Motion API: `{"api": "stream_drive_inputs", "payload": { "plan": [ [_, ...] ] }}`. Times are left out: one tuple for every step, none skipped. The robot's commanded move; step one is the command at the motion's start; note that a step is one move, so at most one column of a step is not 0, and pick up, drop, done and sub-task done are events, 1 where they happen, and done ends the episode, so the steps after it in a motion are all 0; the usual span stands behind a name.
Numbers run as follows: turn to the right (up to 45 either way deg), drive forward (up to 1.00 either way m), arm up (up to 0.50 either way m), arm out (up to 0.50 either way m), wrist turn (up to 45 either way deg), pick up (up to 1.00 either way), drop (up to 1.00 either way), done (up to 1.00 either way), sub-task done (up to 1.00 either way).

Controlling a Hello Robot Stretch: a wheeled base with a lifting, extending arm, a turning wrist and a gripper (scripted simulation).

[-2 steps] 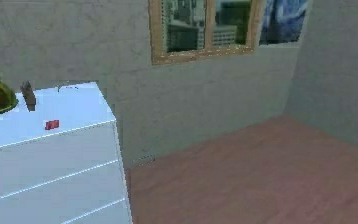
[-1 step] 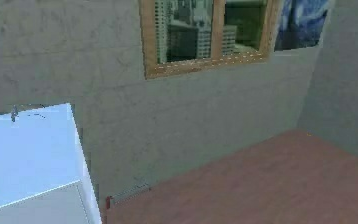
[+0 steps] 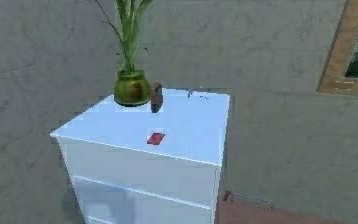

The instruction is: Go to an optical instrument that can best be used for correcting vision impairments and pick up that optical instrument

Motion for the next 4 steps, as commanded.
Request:
{"api": "stream_drive_inputs", "payload": {
  "plan": [
    [-45.0, 0.00, 0.00, 0.00, 0.0, 0.00, 0.00, 0.00, 0.00],
    [-36.0, 0.00, 0.00, 0.00, 0.0, 0.00, 0.00, 0.00, 0.00],
    [-3.0, 0.00, 0.00, 0.00, 0.0, 0.00, 0.00, 0.00, 0.00],
    [45.0, 0.00, 0.00, 0.00, 0.0, 0.00, 0.00, 0.00, 0.00]
  ]
}}
